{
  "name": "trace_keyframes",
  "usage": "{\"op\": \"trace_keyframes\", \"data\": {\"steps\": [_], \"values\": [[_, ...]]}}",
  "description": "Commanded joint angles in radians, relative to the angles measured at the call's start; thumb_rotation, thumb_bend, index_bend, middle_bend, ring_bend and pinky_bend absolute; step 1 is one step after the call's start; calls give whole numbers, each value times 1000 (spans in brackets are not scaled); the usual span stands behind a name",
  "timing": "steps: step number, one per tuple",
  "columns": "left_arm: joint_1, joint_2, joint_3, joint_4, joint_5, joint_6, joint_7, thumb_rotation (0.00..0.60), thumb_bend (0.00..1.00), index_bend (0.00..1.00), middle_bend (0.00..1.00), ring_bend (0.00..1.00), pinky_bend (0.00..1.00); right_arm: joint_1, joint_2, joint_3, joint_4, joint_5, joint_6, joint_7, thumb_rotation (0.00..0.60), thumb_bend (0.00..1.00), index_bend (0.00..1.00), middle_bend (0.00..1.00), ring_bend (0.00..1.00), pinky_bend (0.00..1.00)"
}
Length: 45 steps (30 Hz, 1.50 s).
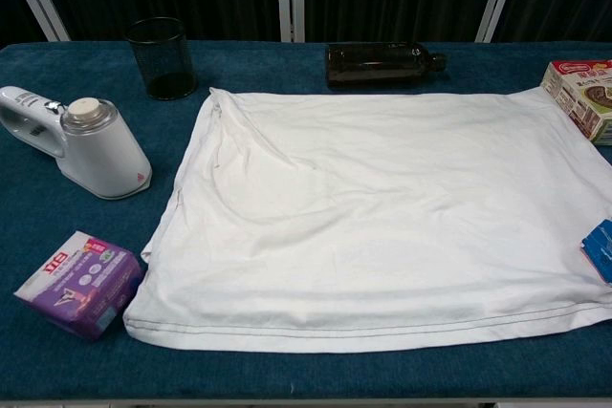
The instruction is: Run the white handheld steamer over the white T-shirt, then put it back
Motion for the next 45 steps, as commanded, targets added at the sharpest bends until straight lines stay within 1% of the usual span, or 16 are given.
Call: {"op": "trace_keyframes", "data": {"steps": [1,5,8,12,14,16,18,20,24,29,32,34,37,41,45], "values": [[-4,6,-10,-7,12,-17,14,600,162,115,70,7,0,-1,6,4,-5,4,6,5,600,271,0,78,0,33],[-47,27,-43,-19,34,-69,40,600,162,115,102,23,0,-7,23,12,-13,5,26,5,600,271,0,78,0,22],[-114,56,-75,-31,41,-157,88,600,162,121,109,29,0,-13,37,14,-25,-1,44,-7,600,271,0,77,0,5],[-236,92,-124,-34,15,-338,151,600,140,131,109,30,0,-18,46,13,-37,-1,49,-17,600,271,0,76,0,5],[-303,100,-146,-20,-19,-450,171,600,119,157,118,34,0,-18,44,12,-38,2,43,-16,600,271,0,76,0,4],[-364,92,-163,14,-49,-547,198,600,100,184,141,47,0,-16,39,10,-37,8,32,-18,600,271,0,76,0,4],[-413,74,-177,49,-81,-623,223,600,88,202,152,55,0,-14,35,9,-38,13,21,-22,600,271,0,76,0,4],[-448,53,-186,80,-101,-670,247,599,83,209,158,60,0,-12,33,9,-41,19,13,-27,600,271,0,75,0,4],[-491,23,-190,116,-132,-724,288,592,81,227,192,85,0,-11,34,11,-50,29,4,-37,600,272,0,75,0,3],[-528,-15,-184,153,-161,-769,334,592,81,275,227,109,0,-4,34,15,-60,36,-11,-50,600,272,0,76,0,3],[-550,-37,-174,177,-187,-798,379,569,81,287,252,132,0,1,34,16,-67,37,-20,-60,600,272,0,76,0,3],[-561,-52,-165,189,-205,-809,423,553,81,307,252,133,0,4,35,17,-70,39,-26,-64,600,271,0,76,0,3],[-571,-70,-154,200,-237,-813,480,545,81,333,269,154,0,6,34,18,-71,45,-32,-65,600,271,0,76,0,3],[-582,-88,-142,206,-277,-816,536,499,81,345,291,179,0,11,33,19,-70,50,-44,-64,600,271,0,76,0,3],[-597,-122,-133,234,-312,-820,578,494,81,344,299,183,0,16,29,19,-67,51,-54,-64,600,271,0,76,0,3]]}}
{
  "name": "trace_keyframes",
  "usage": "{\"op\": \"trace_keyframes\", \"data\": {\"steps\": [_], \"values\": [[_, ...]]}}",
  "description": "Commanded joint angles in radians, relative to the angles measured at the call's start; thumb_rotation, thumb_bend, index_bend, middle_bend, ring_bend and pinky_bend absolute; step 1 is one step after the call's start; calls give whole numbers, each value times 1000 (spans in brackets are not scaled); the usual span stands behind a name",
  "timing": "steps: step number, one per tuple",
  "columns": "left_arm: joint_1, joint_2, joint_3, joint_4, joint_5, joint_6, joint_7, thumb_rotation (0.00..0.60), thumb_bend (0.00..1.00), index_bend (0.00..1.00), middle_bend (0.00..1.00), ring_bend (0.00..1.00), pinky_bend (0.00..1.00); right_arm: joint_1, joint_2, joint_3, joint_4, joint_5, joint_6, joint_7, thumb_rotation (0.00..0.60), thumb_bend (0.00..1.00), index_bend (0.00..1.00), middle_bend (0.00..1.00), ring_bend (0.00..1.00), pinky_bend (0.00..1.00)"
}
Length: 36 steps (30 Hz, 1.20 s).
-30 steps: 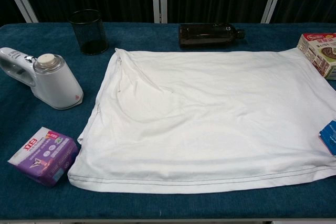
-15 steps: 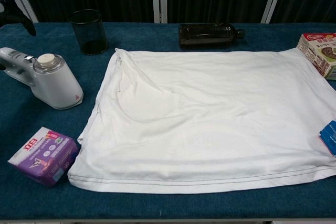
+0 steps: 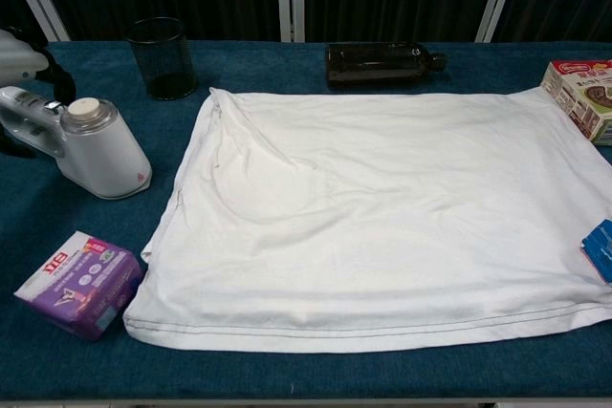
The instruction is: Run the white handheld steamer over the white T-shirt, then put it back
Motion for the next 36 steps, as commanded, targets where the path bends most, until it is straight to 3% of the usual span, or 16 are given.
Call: {"op": "trace_keyframes", "data": {"steps": [1,9,25,32,36], "values": [[-14,-29,10,23,-30,-3,31,493,81,346,304,186,0,2,-1,0,2,1,-4,0,600,271,0,76,0,3],[-31,-60,25,41,-67,8,78,483,81,416,412,286,0,4,-2,0,8,9,-15,5,600,271,0,76,0,3],[-47,-47,49,1,-79,33,98,477,81,471,495,360,0,9,-14,0,26,14,-26,18,600,271,0,76,0,3],[-55,-64,62,4,-93,19,98,465,81,527,526,406,0,10,-20,-1,35,14,-27,25,600,271,0,76,0,0],[-58,-72,68,17,-101,7,87,465,81,592,598,479,0,7,-21,0,39,17,-25,30,600,271,0,76,0,0]]}}
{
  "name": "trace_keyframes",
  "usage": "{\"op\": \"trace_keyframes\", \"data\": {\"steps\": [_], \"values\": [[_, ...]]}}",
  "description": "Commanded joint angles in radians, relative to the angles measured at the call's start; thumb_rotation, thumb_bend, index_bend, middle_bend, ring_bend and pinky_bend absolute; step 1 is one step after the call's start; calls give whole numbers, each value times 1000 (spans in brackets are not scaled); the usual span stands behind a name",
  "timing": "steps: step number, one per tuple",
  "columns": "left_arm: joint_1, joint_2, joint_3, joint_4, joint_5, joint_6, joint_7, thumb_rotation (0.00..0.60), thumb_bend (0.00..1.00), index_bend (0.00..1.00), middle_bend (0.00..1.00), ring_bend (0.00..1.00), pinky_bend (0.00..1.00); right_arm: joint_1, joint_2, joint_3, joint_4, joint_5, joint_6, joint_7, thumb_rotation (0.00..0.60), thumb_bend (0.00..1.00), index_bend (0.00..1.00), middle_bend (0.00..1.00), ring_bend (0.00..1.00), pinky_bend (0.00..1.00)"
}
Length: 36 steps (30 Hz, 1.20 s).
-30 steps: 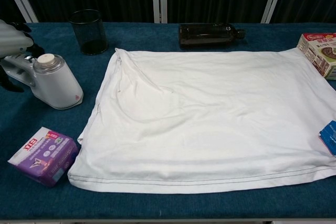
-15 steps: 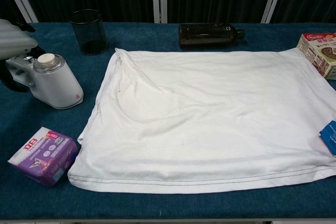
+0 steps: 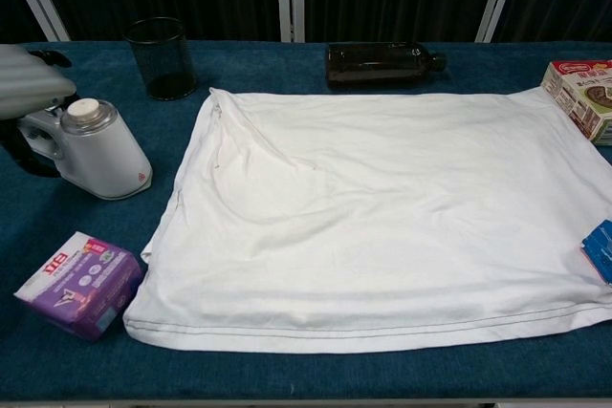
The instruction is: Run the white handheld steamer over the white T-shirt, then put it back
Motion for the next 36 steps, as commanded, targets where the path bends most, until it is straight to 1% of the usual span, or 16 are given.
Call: {"op": "trace_keyframes", "data": {"steps": [1,4,8,10,12,14,15,17,19,21,24,27,30,33,36], "values": [[-3,-4,3,7,-7,-11,-10,467,80,616,628,510,0,-2,0,1,2,2,2,4,600,271,0,76,0,0],[-8,-6,3,12,-21,-35,-37,479,81,675,701,586,0,-3,-1,1,4,3,3,7,600,271,0,76,0,0],[-9,-9,-2,21,-10,-47,-89,527,93,750,784,662,0,-4,-2,1,6,3,5,9,600,271,0,76,0,0],[-6,-7,-5,27,7,-52,-131,559,151,777,815,689,0,-5,-1,1,6,4,7,10,600,271,0,76,0,0],[-6,0,-8,30,19,-67,-174,576,275,794,838,715,19,-6,-1,3,6,5,9,12,600,271,0,76,0,0],[-7,4,-8,37,37,-74,-202,593,396,803,852,738,82,-5,-1,4,6,4,10,12,600,271,0,76,0,0],[-6,6,-7,42,49,-75,-218,597,465,804,856,746,135,-5,-2,4,6,3,11,12,600,272,0,76,0,0],[-6,9,-8,48,67,-75,-240,599,541,806,859,754,204,-4,-2,4,5,2,10,10,600,271,0,76,0,0],[-5,12,-10,53,88,-75,-272,600,607,810,864,760,335,-3,-2,4,4,3,8,10,600,271,0,76,0,0],[-5,18,-13,53,102,-79,-303,600,655,816,872,767,445,-2,-1,5,2,3,6,9,600,271,0,76,0,0],[-6,33,-18,52,126,-84,-350,600,739,831,888,781,555,-1,2,6,-2,1,8,7,600,271,0,76,0,0],[-6,53,-28,43,131,-98,-403,600,810,842,903,795,620,-1,6,8,-6,0,11,4,600,271,0,76,0,0],[-13,86,-49,10,107,-142,-487,600,852,846,907,799,635,0,8,9,-11,0,11,-2,600,271,0,76,0,0],[-22,120,-76,-14,91,-187,-576,600,874,853,916,809,649,1,10,10,-17,-1,11,-7,600,271,0,76,0,0],[-20,147,-106,-38,98,-185,-651,600,876,855,924,815,654,-1,12,10,-21,-1,14,-10,600,271,0,76,0,0]]}}
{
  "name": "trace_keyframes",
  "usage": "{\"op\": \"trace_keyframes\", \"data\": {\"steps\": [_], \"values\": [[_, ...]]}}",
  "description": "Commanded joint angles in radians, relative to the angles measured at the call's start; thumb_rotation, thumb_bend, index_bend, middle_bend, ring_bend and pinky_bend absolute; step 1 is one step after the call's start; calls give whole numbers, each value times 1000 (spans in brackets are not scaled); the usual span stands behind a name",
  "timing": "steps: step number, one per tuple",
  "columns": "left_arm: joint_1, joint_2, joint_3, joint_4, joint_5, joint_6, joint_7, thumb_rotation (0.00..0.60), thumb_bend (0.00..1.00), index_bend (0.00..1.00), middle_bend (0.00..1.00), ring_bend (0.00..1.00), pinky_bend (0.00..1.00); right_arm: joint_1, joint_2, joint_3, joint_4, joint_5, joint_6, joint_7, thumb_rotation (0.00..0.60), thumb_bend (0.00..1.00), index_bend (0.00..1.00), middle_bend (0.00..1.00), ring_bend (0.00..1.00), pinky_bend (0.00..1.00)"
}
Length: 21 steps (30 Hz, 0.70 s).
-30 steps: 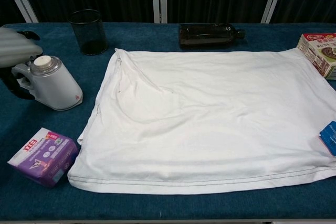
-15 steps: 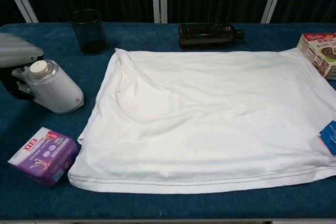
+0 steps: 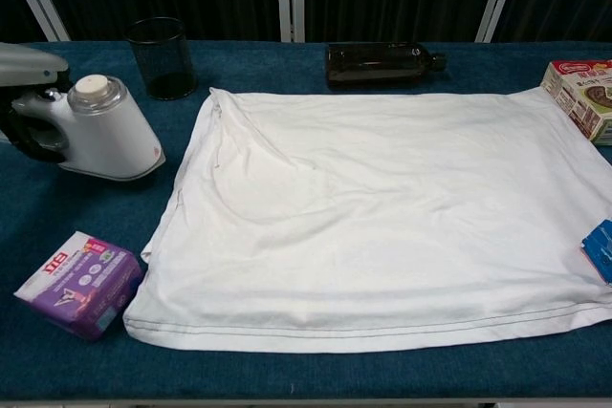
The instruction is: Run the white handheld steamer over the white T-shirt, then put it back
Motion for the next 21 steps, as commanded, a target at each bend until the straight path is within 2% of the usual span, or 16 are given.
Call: {"op": "trace_keyframes", "data": {"steps": [1,5,10,14,18,21], "values": [[-3,49,-49,-48,0,-19,-112,600,876,855,924,815,654,-1,2,0,-3,1,1,-3,600,271,0,76,0,0],[-18,78,-81,-109,-8,-48,-184,600,874,855,924,815,654,2,3,-1,-8,2,-6,-11,600,271,0,76,0,0],[-78,18,-113,-164,-20,-54,-161,596,874,856,924,814,654,15,-7,-10,-13,-10,-32,-27,600,271,0,77,0,0],[-147,-37,-106,-173,-72,-57,-33,519,872,856,923,814,654,37,-15,-34,-15,-25,-94,-60,600,271,0,77,0,23],[-238,-104,-84,-167,-189,-35,161,491,872,856,923,814,654,65,-36,-60,-21,-49,-157,-85,600,273,0,77,0,39],[-302,-144,-64,-170,-301,1,292,468,872,856,923,814,654,82,-59,-79,-13,-81,-184,-87,600,358,7,77,0,82]]}}
